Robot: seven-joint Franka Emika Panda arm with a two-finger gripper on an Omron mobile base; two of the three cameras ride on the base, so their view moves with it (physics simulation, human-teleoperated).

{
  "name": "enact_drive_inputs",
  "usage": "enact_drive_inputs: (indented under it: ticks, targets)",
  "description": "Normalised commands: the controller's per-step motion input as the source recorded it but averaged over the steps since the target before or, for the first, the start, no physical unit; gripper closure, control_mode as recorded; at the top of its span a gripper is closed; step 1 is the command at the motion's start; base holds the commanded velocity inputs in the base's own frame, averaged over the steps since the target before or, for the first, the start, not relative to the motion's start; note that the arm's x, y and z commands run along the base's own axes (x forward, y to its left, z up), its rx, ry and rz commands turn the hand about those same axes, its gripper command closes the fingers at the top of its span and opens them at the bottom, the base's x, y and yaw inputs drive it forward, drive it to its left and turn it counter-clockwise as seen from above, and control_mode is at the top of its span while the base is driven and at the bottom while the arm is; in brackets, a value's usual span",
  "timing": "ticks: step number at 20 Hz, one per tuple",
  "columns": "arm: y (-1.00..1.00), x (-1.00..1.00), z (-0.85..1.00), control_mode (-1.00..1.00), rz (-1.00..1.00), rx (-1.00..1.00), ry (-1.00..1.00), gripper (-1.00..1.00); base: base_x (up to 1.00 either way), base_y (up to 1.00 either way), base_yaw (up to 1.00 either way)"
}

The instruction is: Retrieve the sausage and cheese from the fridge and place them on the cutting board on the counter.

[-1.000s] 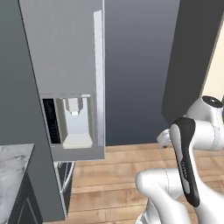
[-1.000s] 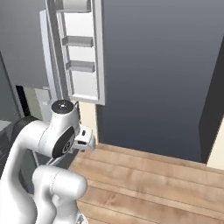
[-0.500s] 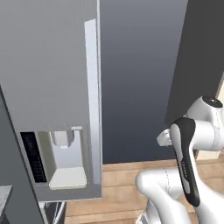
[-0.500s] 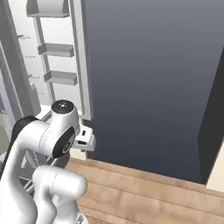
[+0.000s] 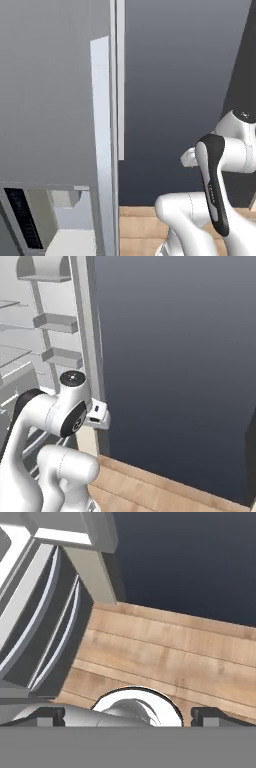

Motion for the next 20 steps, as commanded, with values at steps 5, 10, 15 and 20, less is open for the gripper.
enact_drive_inputs:
  ticks: [5,10,15,20]
  targets:
    - [0.00,0.00,0.00,1.00,0.00,0.00,0.00,-1.00,0.46,-0.23,0.62]
    - [0.00,0.00,0.00,1.00,0.00,0.00,0.00,-1.00,0.45,-0.26,0.60]
    - [0.00,0.00,0.00,1.00,0.00,0.00,0.00,-1.00,0.37,-0.28,0.63]
    - [0.00,0.00,0.00,1.00,0.00,0.00,0.00,-1.00,0.37,-0.29,0.62]
